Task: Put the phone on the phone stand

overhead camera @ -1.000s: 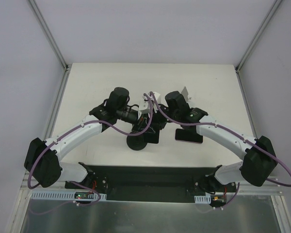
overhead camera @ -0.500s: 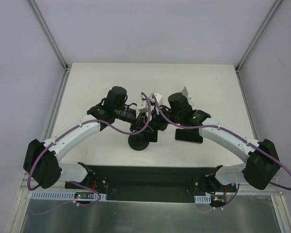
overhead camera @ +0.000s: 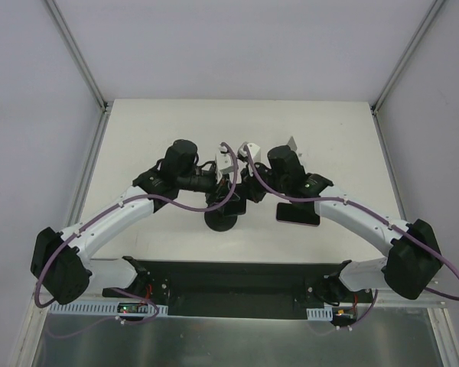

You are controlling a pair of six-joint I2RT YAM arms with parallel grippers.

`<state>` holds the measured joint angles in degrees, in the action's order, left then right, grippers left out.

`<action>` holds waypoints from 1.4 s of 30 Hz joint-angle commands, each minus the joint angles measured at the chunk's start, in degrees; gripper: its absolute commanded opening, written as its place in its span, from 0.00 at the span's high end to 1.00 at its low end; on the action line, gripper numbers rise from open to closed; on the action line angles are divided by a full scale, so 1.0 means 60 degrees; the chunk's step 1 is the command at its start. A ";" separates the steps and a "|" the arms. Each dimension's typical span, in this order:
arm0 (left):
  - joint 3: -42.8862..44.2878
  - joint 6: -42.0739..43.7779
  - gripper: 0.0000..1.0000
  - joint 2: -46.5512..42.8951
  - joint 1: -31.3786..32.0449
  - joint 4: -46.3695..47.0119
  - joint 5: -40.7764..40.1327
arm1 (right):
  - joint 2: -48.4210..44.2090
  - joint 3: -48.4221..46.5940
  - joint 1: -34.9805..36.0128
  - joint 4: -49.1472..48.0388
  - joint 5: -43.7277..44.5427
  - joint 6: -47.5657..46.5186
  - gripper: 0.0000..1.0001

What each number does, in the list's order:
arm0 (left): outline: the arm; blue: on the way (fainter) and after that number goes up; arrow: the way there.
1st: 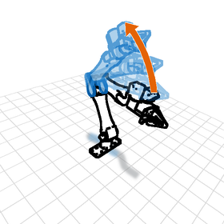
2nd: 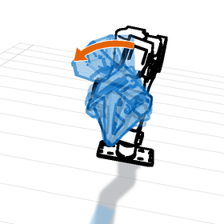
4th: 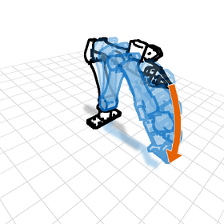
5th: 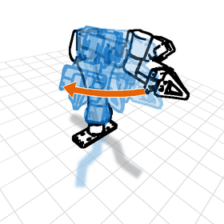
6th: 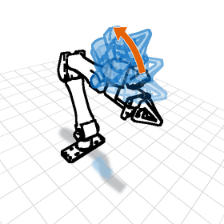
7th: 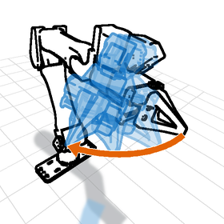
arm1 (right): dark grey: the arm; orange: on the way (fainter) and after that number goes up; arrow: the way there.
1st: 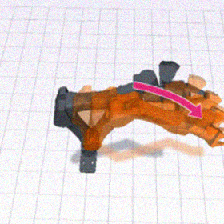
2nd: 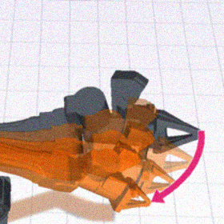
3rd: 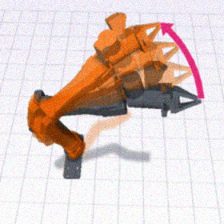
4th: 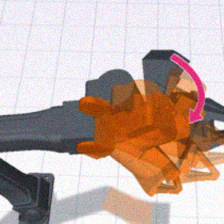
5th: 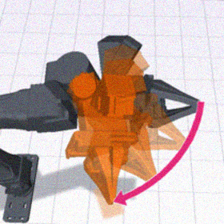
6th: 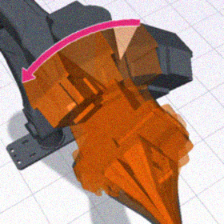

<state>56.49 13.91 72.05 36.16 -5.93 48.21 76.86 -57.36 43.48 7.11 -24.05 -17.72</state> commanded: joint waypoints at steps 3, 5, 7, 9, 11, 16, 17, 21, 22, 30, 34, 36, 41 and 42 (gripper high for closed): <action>-0.0625 -0.1961 1.00 -0.1357 0.0579 -0.0094 -0.7733 | -0.0988 0.0814 0.0412 -0.1417 0.3314 0.1556 1.00; -0.1122 -0.2710 1.00 -0.1651 0.0652 -0.0110 -0.9596 | -0.1178 0.1194 0.0998 -0.2062 0.5701 0.2202 1.00; -0.1793 -0.3386 1.00 -0.2061 0.0697 0.0327 -1.0650 | -0.1325 0.1605 0.1625 -0.3025 0.7294 0.3286 1.00; -0.2148 -0.3519 1.00 -0.2121 0.0813 0.0709 -1.1312 | -0.1267 0.1695 0.2096 -0.3178 0.8106 0.3640 1.00; -0.2164 -0.3723 1.00 -0.2033 0.0828 0.0740 -1.2175 | -0.1092 0.1534 0.2945 -0.3105 0.9761 0.3919 1.00; -0.2033 -0.4003 1.00 -0.1799 0.0887 0.0960 -1.2500 | -0.0770 0.1358 0.4425 -0.3425 1.2032 0.4549 1.00; -0.1960 -0.4032 1.00 -0.1697 0.0931 0.0960 -1.2836 | -0.0696 0.1270 0.4674 -0.3325 1.2428 0.4665 1.00; -0.1550 -0.3828 1.00 -0.0950 0.1180 0.1221 -1.3219 | -0.0229 0.0831 0.5714 -0.2842 1.3982 0.5777 1.00; -0.1563 -0.3726 1.00 -0.0833 0.1296 0.1310 -1.3263 | -0.0111 0.0627 0.5847 -0.2754 1.4100 0.5983 1.00; -0.2250 -0.3242 1.00 -0.0992 0.1473 0.2262 -1.2635 | 0.0055 0.0242 0.6376 -0.2634 1.4585 0.5549 1.00; -0.2617 -0.3081 1.00 -0.1680 0.1487 0.2293 -1.1800 | -0.1118 0.1107 0.5704 -0.3676 1.2832 0.3688 0.84; -0.2851 -0.3080 1.00 -0.2090 0.1473 0.2293 -1.1609 | -0.1688 0.1386 0.4974 -0.3473 1.0907 0.3102 0.75; -0.2911 -0.3066 1.00 -0.2618 0.1356 0.1942 -1.1346 | -0.2117 0.1709 0.3492 -0.3076 0.6799 0.2337 0.53; -0.2780 -0.3066 1.00 -0.2662 0.1312 0.1825 -1.1200 | -0.2001 0.1680 0.3069 -0.2974 0.5545 0.2294 0.49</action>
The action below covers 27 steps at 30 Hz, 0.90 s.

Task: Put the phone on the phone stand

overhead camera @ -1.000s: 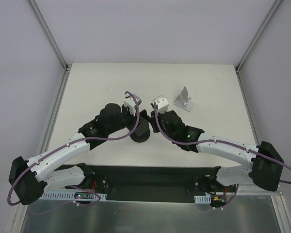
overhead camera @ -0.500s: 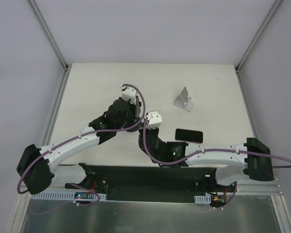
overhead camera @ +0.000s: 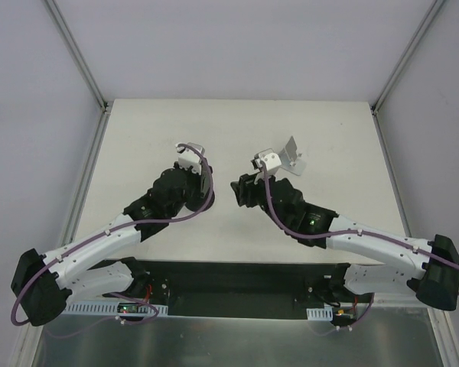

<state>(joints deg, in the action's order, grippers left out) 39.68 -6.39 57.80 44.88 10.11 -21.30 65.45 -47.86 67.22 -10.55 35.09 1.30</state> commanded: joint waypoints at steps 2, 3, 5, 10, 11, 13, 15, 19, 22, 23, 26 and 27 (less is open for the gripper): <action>0.0080 0.0318 1.00 -0.0535 -0.0200 -0.1010 0.0444 | 0.0033 0.0022 -0.1081 0.0175 -0.4661 -0.1007 0.39; 0.0110 0.0318 1.00 -0.0609 -0.0244 -0.1040 0.0372 | 0.0106 0.0007 -0.1110 0.0263 -0.4706 -0.1051 0.36; 0.0125 0.0536 1.00 -0.0843 -0.0536 -0.1069 0.0473 | 0.0151 0.0007 -0.1184 0.0264 -0.5172 -0.1226 0.30; 0.0329 0.0934 1.00 -0.1269 -0.2335 -0.1055 0.2650 | 0.0224 0.0066 -0.1228 0.0249 -0.5556 -0.1388 0.27; 0.0388 0.0977 1.00 -0.1327 -0.3064 -0.0997 0.2845 | 0.0210 0.0124 -0.1300 0.0234 -0.5541 -0.1403 0.27; 0.0578 0.1181 1.00 -0.1328 -0.3669 -0.0661 0.3123 | 0.0195 0.0183 -0.1374 0.0234 -0.5614 -0.1432 0.27; 0.0856 0.1431 1.00 -0.1153 -0.4606 -0.0324 0.3504 | 0.0166 0.0271 -0.1476 0.0234 -0.5702 -0.1505 0.27; 0.1442 0.1359 1.00 -0.0436 -0.6320 0.0464 0.4748 | 0.0122 0.0446 -0.1696 0.0117 -0.5761 -0.1593 0.26; 0.1940 0.1372 1.00 0.0500 -0.7420 0.0936 0.5686 | 0.0151 0.0637 -0.1916 -0.0015 -0.6302 -0.1666 0.26; 0.2304 0.1489 1.00 0.1040 -0.7683 0.0966 0.5877 | 0.0166 0.0681 -0.2018 -0.0029 -0.6346 -0.1681 0.26; 0.2964 0.2250 1.00 0.1978 -0.7949 0.1039 0.5807 | 0.0195 0.0798 -0.2237 -0.0044 -0.6522 -0.1798 0.26; 0.3097 0.2412 1.00 0.2171 -0.8094 0.1112 0.5994 | 0.0195 0.0813 -0.2311 -0.0030 -0.6653 -0.1813 0.25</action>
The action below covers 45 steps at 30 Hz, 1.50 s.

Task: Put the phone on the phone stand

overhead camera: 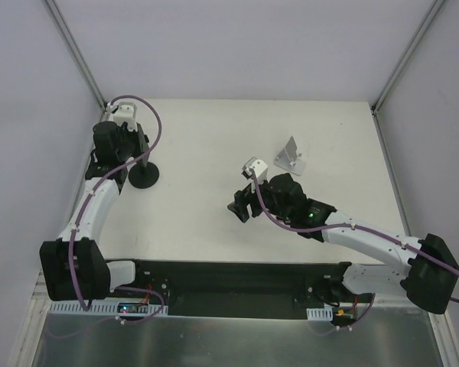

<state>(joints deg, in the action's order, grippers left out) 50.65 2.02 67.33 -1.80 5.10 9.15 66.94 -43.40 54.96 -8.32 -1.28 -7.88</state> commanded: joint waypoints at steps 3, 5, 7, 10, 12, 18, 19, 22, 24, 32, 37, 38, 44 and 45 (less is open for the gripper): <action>0.2161 0.1259 1.00 0.1447 -0.1046 0.1787 0.2015 | -0.0038 0.0128 -0.0444 -0.0416 -0.0797 -0.0357 0.25; 0.2818 0.1566 1.00 0.2004 -0.1427 0.1713 0.2283 | -0.0052 0.0128 -0.0561 -0.0387 -0.0929 -0.0415 0.25; 0.3216 0.1873 1.00 0.2559 -0.1675 0.1640 0.2663 | -0.0067 0.0128 -0.0620 -0.0357 -0.1017 -0.0430 0.25; 0.3949 0.2356 1.00 0.3291 -0.1911 0.1362 0.2870 | -0.0126 0.0128 -0.0707 -0.0284 -0.1120 -0.0488 0.25; 0.4476 0.2650 1.00 0.3586 -0.2058 0.0954 0.2928 | -0.0140 0.0143 -0.0737 -0.0225 -0.1120 -0.0547 0.24; 0.5020 0.2768 1.00 0.4203 -0.2395 0.0775 0.3471 | -0.0082 0.0085 -0.0810 -0.0094 -0.1090 -0.0635 0.24; 0.4976 0.2827 1.00 0.4218 -0.2395 0.0761 0.3500 | -0.0096 0.0099 -0.0810 -0.0093 -0.1091 -0.0635 0.24; 0.4888 0.2857 1.00 0.4276 -0.2409 0.0761 0.3426 | -0.0096 0.0114 -0.0796 -0.0079 -0.1134 -0.0650 0.24; 0.4888 0.2740 1.00 0.4320 -0.2410 0.0775 0.3441 | -0.0082 0.0114 -0.0796 -0.0093 -0.1135 -0.0635 0.24; 0.4757 0.1656 0.49 0.4306 -0.2526 0.0790 0.2696 | -0.0111 0.0157 -0.0825 -0.0093 -0.1149 -0.0664 0.24; 0.3938 0.0632 0.18 0.3532 -0.2761 0.1666 0.2343 | -0.0243 0.0231 -0.0840 -0.0137 -0.1178 -0.0635 0.24; 0.3907 0.0572 0.20 0.3457 -0.2775 0.1698 0.2299 | -0.0243 0.0260 -0.0840 -0.0181 -0.1193 -0.0621 0.23; 0.4360 0.0893 0.28 0.3763 -0.2834 0.0734 0.2284 | -0.0302 0.0421 -0.0927 -0.0430 -0.1369 -0.0518 0.23; 0.4360 0.0923 0.35 0.3836 -0.2892 0.0717 0.2429 | -0.0316 0.0421 -0.0913 -0.0430 -0.1398 -0.0518 0.23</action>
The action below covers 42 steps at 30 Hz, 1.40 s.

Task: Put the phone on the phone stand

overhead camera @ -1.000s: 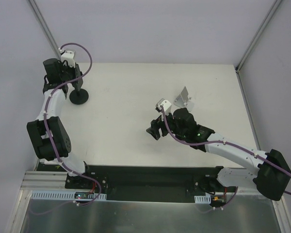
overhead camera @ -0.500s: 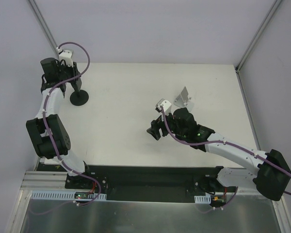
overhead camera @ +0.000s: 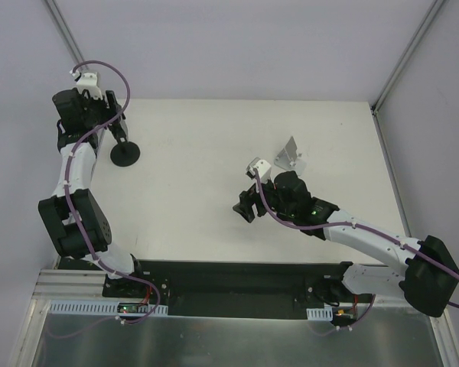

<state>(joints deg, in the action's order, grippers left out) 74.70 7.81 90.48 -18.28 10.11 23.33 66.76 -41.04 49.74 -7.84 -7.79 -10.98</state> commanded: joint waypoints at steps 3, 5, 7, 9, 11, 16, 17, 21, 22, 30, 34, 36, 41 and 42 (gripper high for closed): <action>0.0236 0.0030 0.47 -0.0035 -0.0175 -0.0147 0.0212 | -0.0287 0.0028 -0.0057 -0.0496 -0.0327 -0.0015 0.23; 0.0163 0.0133 0.51 -0.0065 -0.0205 -0.0220 0.0285 | -0.0273 0.0013 -0.0071 -0.0510 -0.0371 -0.0015 0.23; 0.0105 0.0235 0.58 -0.0123 -0.0219 -0.0308 0.0564 | -0.0273 -0.0001 -0.0057 -0.0540 -0.0430 -0.0015 0.23; 0.0061 0.0338 0.63 -0.0152 -0.0234 -0.0352 0.0579 | -0.0229 -0.0016 -0.0071 -0.0554 -0.0488 -0.0015 0.23; 0.0060 0.0484 0.68 -0.0123 -0.0234 -0.0439 0.0653 | -0.0214 -0.0031 -0.0071 -0.0554 -0.0503 -0.0015 0.23; 0.0060 0.0529 0.67 -0.0138 -0.0249 -0.0557 0.0564 | -0.0185 -0.0045 -0.0071 -0.0554 -0.0488 -0.0030 0.23; 0.0075 0.0514 0.63 -0.0167 -0.0249 -0.0557 0.0506 | -0.0185 -0.0045 -0.0071 -0.0554 -0.0517 -0.0030 0.23; 0.0031 0.0368 0.34 -0.0386 -0.0249 -0.0542 0.0184 | -0.0155 -0.0075 -0.0071 -0.0554 -0.0547 -0.0015 0.23; 0.0017 0.0353 0.31 -0.0416 -0.0263 -0.0528 0.0169 | -0.0155 -0.0075 -0.0057 -0.0554 -0.0576 -0.0030 0.22; -0.0669 -0.1837 0.18 -0.1759 -0.0249 0.0261 -0.0412 | -0.0170 -0.0060 -0.0071 -0.0569 -0.0401 -0.0015 0.22; -0.1886 -0.3687 0.19 -0.3358 -0.0059 0.0748 -0.1232 | -0.0155 -0.0002 -0.0145 -0.0656 -0.0022 0.0175 0.21; -0.2136 -0.4464 0.20 -0.4205 0.0335 0.0136 -0.1602 | -0.0126 0.0072 -0.0305 -0.0730 0.0301 0.0611 0.21; -0.2867 -0.5328 0.21 -0.5702 0.1886 -0.0484 -0.1939 | -0.0272 0.0320 -0.1051 -0.0804 0.1737 0.2178 0.20; -0.3319 -0.5461 0.21 -0.6067 0.2572 -0.0455 -0.1911 | -0.0374 0.0437 -0.1444 -0.0803 0.1825 0.2429 0.19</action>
<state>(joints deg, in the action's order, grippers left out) 60.23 -17.30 59.99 -10.74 8.16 14.41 66.70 -40.03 45.78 -9.96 -3.70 -5.02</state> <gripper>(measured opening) 0.794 0.803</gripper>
